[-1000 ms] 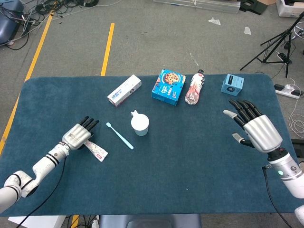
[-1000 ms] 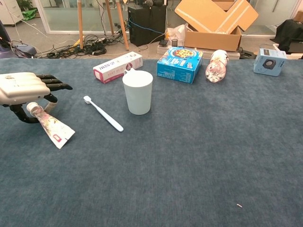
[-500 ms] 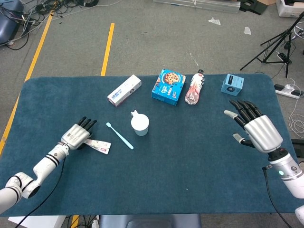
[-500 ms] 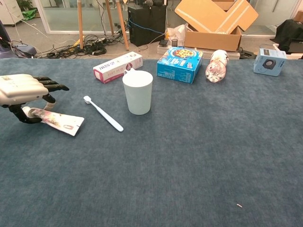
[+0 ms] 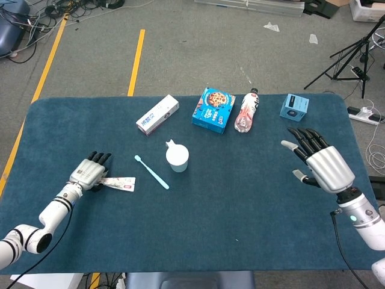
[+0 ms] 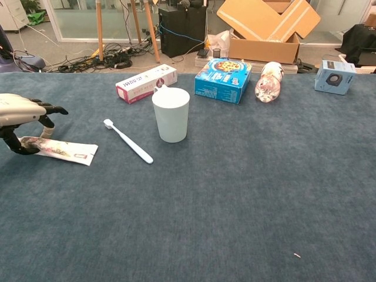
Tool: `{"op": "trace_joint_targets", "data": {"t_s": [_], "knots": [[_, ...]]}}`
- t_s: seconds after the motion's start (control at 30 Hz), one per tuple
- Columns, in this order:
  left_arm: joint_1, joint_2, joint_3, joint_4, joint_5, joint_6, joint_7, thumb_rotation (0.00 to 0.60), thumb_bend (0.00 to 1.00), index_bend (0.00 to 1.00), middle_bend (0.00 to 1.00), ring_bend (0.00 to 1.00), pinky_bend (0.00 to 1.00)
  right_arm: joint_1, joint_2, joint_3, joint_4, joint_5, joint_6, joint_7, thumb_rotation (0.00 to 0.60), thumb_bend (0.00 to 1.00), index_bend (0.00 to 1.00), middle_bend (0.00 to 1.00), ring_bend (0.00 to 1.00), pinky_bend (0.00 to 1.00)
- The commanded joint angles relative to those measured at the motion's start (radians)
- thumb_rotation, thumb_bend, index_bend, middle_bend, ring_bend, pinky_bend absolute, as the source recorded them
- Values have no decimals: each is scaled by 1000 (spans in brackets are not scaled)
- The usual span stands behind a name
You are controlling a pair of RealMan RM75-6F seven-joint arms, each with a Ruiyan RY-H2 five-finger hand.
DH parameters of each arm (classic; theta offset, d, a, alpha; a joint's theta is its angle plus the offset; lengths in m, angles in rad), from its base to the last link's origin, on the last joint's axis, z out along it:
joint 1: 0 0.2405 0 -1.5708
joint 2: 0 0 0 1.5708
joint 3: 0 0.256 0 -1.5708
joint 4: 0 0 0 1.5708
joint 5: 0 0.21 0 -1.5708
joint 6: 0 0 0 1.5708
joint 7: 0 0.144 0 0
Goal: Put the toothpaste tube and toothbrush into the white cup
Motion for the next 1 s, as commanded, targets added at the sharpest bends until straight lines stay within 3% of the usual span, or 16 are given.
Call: {"op": "trace_joint_targets", "data": {"t_s": [0.03, 0.3, 0.73, 1.0], "knots": [[-4, 25, -15, -44, -63, -10, 55, 600, 489, 581, 0, 0, 4, 1, -1, 0, -1, 0, -2, -1, 600, 197, 215, 0, 0, 127], [-16, 62, -7, -113, -192, -25, 144, 600, 489, 568, 0, 0, 6, 0, 0, -2, 0, 3, -5, 1, 600, 197, 215, 0, 0, 127], [-38, 112, 23, -174, -307, -55, 163, 600, 484, 200, 0, 0, 6, -2, 0, -5, -4, -1, -3, -1, 600, 197, 215, 0, 0, 127], [-44, 142, 13, -217, -284, -55, 100, 600, 473, 153, 0, 0, 6, 0, -2, -4, -10, -4, -1, -3, 600, 198, 215, 0, 0, 127]]}}
